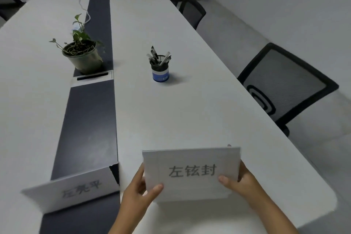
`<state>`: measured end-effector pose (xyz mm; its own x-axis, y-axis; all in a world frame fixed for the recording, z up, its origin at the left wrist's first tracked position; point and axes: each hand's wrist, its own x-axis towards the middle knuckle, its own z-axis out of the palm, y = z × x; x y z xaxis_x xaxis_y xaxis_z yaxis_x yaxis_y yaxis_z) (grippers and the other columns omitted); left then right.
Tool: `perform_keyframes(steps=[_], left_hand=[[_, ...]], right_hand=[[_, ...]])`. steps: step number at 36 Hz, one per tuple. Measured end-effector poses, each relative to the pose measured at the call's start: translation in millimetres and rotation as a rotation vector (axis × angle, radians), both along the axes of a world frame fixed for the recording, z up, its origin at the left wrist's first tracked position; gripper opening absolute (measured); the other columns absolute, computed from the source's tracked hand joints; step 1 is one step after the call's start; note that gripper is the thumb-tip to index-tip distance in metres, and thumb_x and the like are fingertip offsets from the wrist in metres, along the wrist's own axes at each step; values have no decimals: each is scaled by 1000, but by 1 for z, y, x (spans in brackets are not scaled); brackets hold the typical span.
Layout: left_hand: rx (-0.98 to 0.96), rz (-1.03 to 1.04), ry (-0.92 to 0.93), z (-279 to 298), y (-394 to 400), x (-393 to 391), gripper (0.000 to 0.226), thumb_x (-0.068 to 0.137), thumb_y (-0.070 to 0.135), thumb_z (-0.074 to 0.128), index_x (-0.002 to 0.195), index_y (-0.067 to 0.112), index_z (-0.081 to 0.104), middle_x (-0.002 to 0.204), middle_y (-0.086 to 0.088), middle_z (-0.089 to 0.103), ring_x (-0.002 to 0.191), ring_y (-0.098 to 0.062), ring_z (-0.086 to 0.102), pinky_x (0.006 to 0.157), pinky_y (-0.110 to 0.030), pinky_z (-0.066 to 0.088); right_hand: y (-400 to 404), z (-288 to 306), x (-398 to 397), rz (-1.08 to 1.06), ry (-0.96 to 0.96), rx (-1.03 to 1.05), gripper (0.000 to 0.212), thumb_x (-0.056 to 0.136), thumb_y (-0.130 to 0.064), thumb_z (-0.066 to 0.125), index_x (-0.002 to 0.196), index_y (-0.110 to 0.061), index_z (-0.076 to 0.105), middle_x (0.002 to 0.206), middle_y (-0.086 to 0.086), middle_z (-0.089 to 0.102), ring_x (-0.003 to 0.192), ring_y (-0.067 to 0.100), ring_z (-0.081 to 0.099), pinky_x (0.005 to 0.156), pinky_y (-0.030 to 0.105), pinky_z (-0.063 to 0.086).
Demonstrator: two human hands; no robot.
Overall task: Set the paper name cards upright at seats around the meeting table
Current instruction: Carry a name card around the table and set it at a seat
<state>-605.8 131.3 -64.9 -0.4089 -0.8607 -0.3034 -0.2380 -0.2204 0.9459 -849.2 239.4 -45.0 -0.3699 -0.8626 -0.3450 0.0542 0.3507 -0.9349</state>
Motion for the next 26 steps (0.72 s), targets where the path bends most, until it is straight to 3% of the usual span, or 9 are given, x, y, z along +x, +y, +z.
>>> perform_keyframes(steps=[4, 8, 10, 14, 16, 18, 23, 24, 26], left_hand=[[-4, -32, 10, -7, -1, -8, 76, 52, 19, 76, 123, 16, 49, 91, 19, 71, 83, 1, 66, 66, -10, 52], [12, -102, 16, -6, 7, -23, 57, 66, -14, 68, 108, 22, 55, 81, 14, 74, 79, -3, 67, 62, -6, 50], [-3, -142, 35, -1, 11, -34, 57, 61, -10, 72, 106, 22, 54, 81, 24, 72, 78, 2, 66, 61, -5, 49], [33, -258, 93, 4, 28, -74, 67, 38, 27, 74, 102, 33, 53, 87, 31, 69, 84, 8, 64, 65, -4, 48], [36, -356, 99, 6, 42, -108, 70, 37, 32, 72, 104, 31, 54, 90, 30, 69, 86, 6, 64, 67, -5, 48], [19, -465, 89, 9, 59, -144, 69, 39, 30, 73, 105, 26, 55, 89, 28, 69, 85, 6, 64, 67, -5, 48], [-3, -680, 77, 2, 118, -240, 61, 50, 14, 76, 108, 21, 55, 87, 27, 70, 81, 7, 64, 65, -4, 46], [-10, -713, 76, 0, 133, -260, 60, 54, 8, 78, 109, 19, 55, 86, 28, 69, 80, 8, 64, 65, -4, 46], [-12, -779, 68, -3, 165, -297, 59, 61, -6, 75, 112, 15, 54, 85, 31, 68, 81, 9, 63, 65, -4, 47]], right_hand=[[12, 1, -5, -72, -65, -29, 105, 15, -56, 85, 110, -39, 46, 83, -22, 70, 82, -5, 65, 62, 15, 53], [39, 1, -10, -144, -89, -53, 104, 17, -52, 87, 112, -36, 47, 88, -27, 69, 83, -5, 64, 65, 15, 52], [52, 3, -13, -197, -74, -62, 101, 19, -46, 88, 111, -38, 47, 90, -23, 69, 84, -4, 63, 65, 15, 52], [98, 9, -30, -357, -38, -102, 101, 18, -48, 88, 110, -36, 46, 92, -29, 67, 84, -7, 62, 65, 11, 51], [132, 8, -47, -461, 5, -95, 101, 20, -31, 91, 111, -32, 47, 92, -21, 70, 83, -6, 63, 65, 12, 51], [166, 9, -65, -545, 47, -86, 95, 24, -23, 89, 110, -33, 49, 94, -15, 69, 83, -6, 62, 66, 13, 52], [257, 6, -113, -736, 98, -110, 91, 19, -55, 85, 104, -49, 55, 100, -17, 68, 87, -4, 62, 69, 13, 52], [275, 4, -125, -763, 97, -118, 93, 15, -55, 85, 103, -48, 55, 96, -24, 68, 85, -6, 62, 65, 11, 51], [313, 0, -150, -815, 101, -111, 100, 11, -39, 89, 104, -39, 51, 91, -17, 71, 79, -8, 63, 61, 10, 50]])
